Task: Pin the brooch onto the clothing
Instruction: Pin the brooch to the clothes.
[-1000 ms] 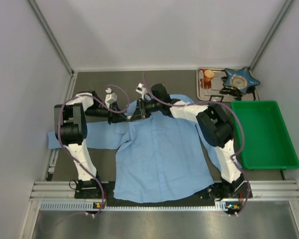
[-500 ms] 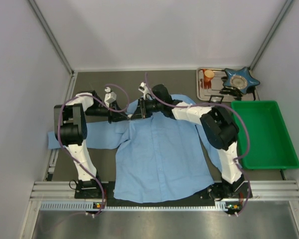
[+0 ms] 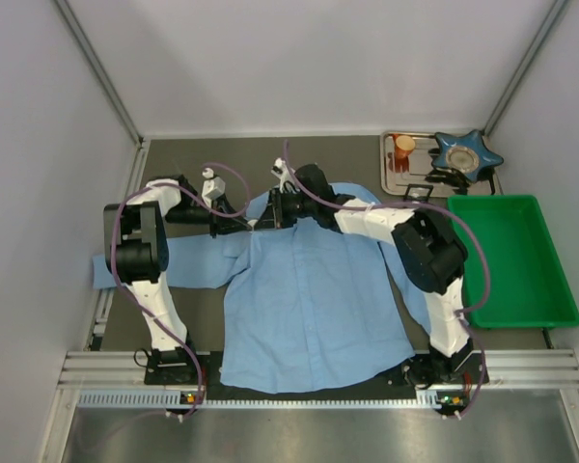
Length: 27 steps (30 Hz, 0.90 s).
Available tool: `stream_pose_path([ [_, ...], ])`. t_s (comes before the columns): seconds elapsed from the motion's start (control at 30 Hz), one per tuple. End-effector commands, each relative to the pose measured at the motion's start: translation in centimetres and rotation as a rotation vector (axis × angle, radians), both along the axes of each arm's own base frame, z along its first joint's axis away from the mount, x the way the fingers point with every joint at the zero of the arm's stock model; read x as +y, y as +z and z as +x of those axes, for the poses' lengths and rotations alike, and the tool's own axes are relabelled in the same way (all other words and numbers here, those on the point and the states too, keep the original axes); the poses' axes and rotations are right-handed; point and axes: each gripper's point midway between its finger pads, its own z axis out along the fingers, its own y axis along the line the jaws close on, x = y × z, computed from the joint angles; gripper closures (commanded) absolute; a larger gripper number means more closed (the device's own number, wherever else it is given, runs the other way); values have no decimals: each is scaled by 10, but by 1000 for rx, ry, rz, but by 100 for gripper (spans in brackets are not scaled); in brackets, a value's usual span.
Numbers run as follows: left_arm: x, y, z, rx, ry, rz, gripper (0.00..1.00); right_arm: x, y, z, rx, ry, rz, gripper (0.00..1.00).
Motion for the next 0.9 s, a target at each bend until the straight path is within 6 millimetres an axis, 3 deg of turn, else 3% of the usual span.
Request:
stream_pose_path([
  [0.0,-7,49,-37,182,21,-78,100,-57,-26,67,-49,-351,-126,100],
  [0.2,-5,49,-36,180,29,-77,100,-50,-6,67,-94,-318,2,98],
  [0.4,-4,46,-33,182,25,-66,100,-29,16,45,-161,-129,105,74],
  [0.6,4,25,-27,229,1,33,100,-27,24,35,-236,-12,72,51],
  [0.63,5,22,-27,317,18,58,100,-29,24,35,-255,-1,54,50],
  [0.7,9,-1,-3,250,70,147,100,-29,30,41,-279,-2,41,41],
  [0.73,14,-4,0,362,172,258,100,-33,28,43,-276,-8,20,39],
  [0.77,17,-5,33,208,247,276,100,-33,32,47,-283,-15,16,34],
  [0.8,18,-11,30,242,285,287,100,-35,33,49,-284,-22,7,26],
  [0.87,20,-8,30,246,295,304,100,-42,36,55,-290,-37,-8,24],
])
